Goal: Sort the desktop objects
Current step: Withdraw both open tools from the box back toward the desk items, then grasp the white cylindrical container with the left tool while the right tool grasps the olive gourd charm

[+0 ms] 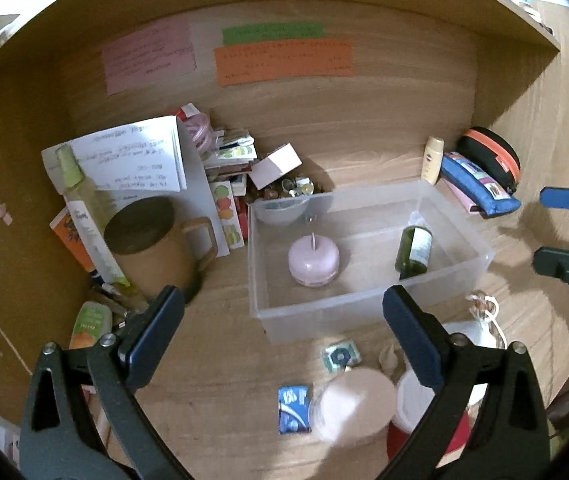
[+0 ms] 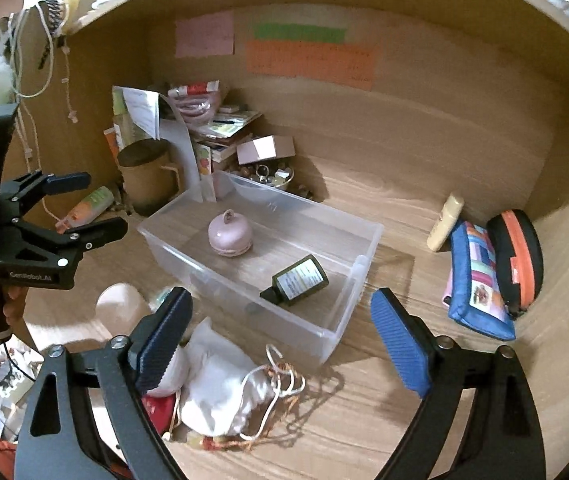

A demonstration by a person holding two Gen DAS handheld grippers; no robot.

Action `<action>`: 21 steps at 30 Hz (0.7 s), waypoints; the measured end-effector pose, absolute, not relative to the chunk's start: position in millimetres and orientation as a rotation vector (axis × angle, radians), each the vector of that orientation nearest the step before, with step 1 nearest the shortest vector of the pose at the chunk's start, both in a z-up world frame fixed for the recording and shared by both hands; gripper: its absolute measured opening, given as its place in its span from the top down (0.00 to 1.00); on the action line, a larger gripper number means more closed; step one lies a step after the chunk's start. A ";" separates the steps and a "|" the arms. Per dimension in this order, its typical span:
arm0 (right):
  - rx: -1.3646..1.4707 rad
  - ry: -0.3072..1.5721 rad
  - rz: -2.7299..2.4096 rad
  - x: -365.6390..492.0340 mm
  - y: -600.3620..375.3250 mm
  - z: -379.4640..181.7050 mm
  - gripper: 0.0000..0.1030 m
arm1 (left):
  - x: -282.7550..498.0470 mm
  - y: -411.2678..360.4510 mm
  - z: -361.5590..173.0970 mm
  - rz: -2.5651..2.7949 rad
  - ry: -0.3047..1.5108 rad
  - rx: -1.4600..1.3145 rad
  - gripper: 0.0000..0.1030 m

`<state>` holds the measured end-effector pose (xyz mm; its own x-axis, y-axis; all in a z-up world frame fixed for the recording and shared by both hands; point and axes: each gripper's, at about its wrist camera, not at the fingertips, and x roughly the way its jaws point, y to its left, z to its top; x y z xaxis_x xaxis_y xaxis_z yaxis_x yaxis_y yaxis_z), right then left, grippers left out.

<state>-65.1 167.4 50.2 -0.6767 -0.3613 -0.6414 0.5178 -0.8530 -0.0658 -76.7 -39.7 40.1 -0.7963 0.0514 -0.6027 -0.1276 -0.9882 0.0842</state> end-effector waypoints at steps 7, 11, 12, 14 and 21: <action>0.812 0.303 -2.506 -41.3 179.5 49.0 0.02 | -55.1 -44.1 32.0 2.887 0.149 -0.970 0.02; 0.808 0.292 -2.511 -34.6 184.5 42.8 0.02 | -45.9 -50.3 23.6 2.881 0.109 -0.993 0.02; 0.809 0.291 -2.513 -33.4 185.5 40.7 0.02 | -44.5 -52.0 21.0 2.879 0.099 -1.002 0.02; 0.821 0.283 -2.512 -31.9 187.1 34.4 0.02 | -40.4 -55.8 15.9 2.876 0.074 -1.021 0.02; 0.916 0.195 -2.491 -32.1 199.2 0.5 0.02 | -28.1 -65.2 -4.1 2.834 -0.003 -1.079 0.02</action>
